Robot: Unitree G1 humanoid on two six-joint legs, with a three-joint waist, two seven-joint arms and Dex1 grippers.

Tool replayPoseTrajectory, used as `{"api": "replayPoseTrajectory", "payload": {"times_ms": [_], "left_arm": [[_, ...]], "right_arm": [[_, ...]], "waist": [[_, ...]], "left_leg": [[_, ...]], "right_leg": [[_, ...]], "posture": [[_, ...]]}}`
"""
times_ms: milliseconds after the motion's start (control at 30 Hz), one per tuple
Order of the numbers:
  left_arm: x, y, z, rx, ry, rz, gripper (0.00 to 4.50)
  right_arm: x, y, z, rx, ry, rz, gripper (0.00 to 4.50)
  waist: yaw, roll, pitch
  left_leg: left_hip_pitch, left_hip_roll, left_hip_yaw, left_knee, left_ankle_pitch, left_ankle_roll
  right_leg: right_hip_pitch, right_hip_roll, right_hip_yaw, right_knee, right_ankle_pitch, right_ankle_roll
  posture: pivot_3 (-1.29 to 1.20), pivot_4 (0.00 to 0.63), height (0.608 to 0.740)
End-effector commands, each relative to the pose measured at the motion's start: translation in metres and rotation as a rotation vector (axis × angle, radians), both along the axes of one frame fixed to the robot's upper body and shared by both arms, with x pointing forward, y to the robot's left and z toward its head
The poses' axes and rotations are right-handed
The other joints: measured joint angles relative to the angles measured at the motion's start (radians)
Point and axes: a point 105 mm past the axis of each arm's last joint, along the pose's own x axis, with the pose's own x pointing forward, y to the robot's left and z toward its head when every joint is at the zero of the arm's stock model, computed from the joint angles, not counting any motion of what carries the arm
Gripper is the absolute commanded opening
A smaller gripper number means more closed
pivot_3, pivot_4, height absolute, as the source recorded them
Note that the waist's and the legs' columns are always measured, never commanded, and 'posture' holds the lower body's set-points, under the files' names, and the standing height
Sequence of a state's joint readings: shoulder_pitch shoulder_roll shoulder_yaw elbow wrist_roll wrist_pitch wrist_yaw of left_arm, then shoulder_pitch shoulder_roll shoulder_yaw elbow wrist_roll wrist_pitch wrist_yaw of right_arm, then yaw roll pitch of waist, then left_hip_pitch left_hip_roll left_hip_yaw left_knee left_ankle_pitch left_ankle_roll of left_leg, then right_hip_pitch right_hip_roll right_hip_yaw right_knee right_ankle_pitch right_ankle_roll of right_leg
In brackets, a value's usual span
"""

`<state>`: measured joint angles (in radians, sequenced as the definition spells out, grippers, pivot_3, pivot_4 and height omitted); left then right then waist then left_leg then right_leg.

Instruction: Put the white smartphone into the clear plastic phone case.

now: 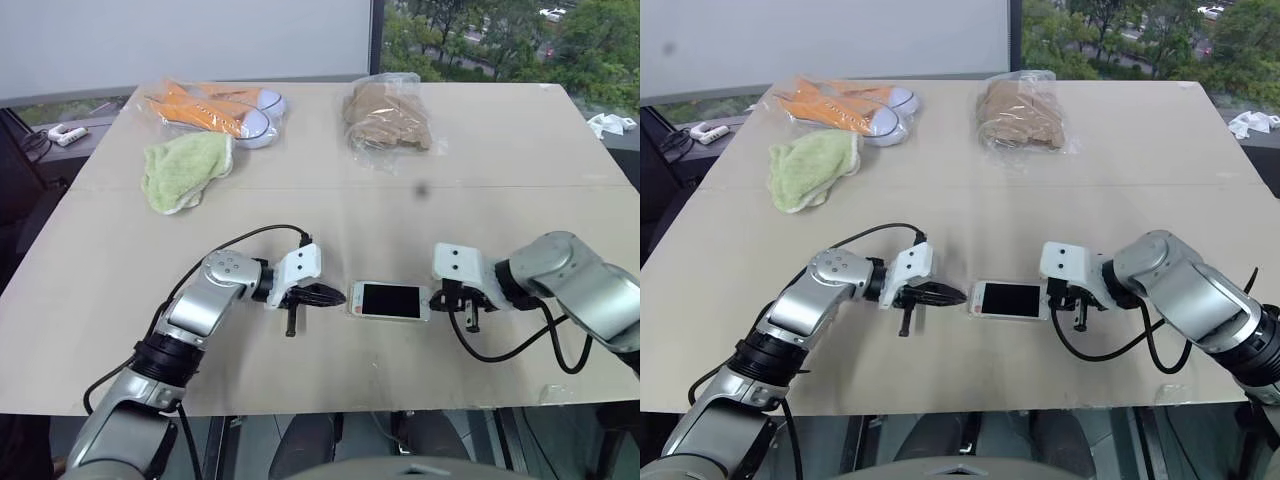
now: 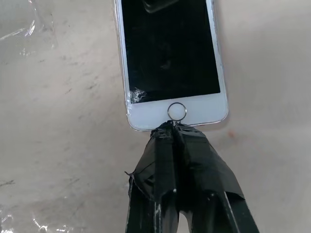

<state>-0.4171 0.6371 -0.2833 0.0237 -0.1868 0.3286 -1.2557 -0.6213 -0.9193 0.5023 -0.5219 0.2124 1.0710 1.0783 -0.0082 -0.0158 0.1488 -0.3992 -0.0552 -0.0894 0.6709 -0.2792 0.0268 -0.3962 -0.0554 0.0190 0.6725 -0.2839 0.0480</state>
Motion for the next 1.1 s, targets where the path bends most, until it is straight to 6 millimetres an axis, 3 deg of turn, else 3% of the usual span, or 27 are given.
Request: {"api": "replayPoseTrajectory", "payload": {"times_ms": [33,400,633,700,900,1100], "left_arm": [[-0.005,-0.012,-0.002,-0.023,-0.006,-0.016,0.00],[-0.006,-0.018,0.002,-0.041,-0.009,-0.014,0.00],[0.002,-0.013,0.029,-0.133,-0.016,0.011,0.00],[0.005,-0.010,0.030,-0.110,-0.026,0.015,0.00],[0.001,-0.005,0.014,-0.015,-0.014,-0.010,0.00],[0.004,-0.007,0.013,0.013,-0.025,-0.010,0.00]], "right_arm": [[0.001,0.012,0.006,0.018,-0.027,0.033,0.07],[0.003,0.019,0.004,0.035,-0.035,0.029,0.07],[0.003,0.016,0.020,0.088,-0.049,0.001,0.07],[0.003,0.011,0.029,0.102,-0.057,-0.014,0.07],[0.012,-0.029,0.030,-0.032,-0.094,-0.092,0.07],[0.007,-0.038,0.012,-0.143,-0.063,-0.056,0.07]], "waist": [[0.001,0.000,0.000],[0.005,0.000,0.000],[0.000,0.000,0.000],[0.000,0.000,0.000],[-0.002,0.000,0.000],[-0.004,0.000,0.000]], "left_leg": [[0.000,0.000,0.000,0.000,0.000,0.000],[0.000,0.000,0.000,0.001,0.000,0.000],[0.000,0.000,0.000,0.001,0.000,0.000],[0.000,0.000,0.000,0.001,0.000,0.000],[0.000,0.000,0.000,0.000,0.000,0.000],[0.000,0.000,0.000,0.000,0.000,0.000]], "right_leg": [[0.000,0.000,0.000,0.000,0.000,0.000],[0.000,0.000,0.000,0.001,0.000,0.000],[0.000,0.000,-0.001,0.001,0.000,0.000],[0.000,0.000,0.000,0.001,0.000,0.000],[0.000,0.000,0.000,0.000,0.000,0.000],[0.000,0.000,0.000,0.000,0.000,0.000]], "posture": [[0.00,0.150,0.740],[0.00,0.150,0.740],[0.00,0.150,0.740],[0.00,0.150,0.740],[0.00,0.150,0.740],[0.00,0.150,0.740]]}}
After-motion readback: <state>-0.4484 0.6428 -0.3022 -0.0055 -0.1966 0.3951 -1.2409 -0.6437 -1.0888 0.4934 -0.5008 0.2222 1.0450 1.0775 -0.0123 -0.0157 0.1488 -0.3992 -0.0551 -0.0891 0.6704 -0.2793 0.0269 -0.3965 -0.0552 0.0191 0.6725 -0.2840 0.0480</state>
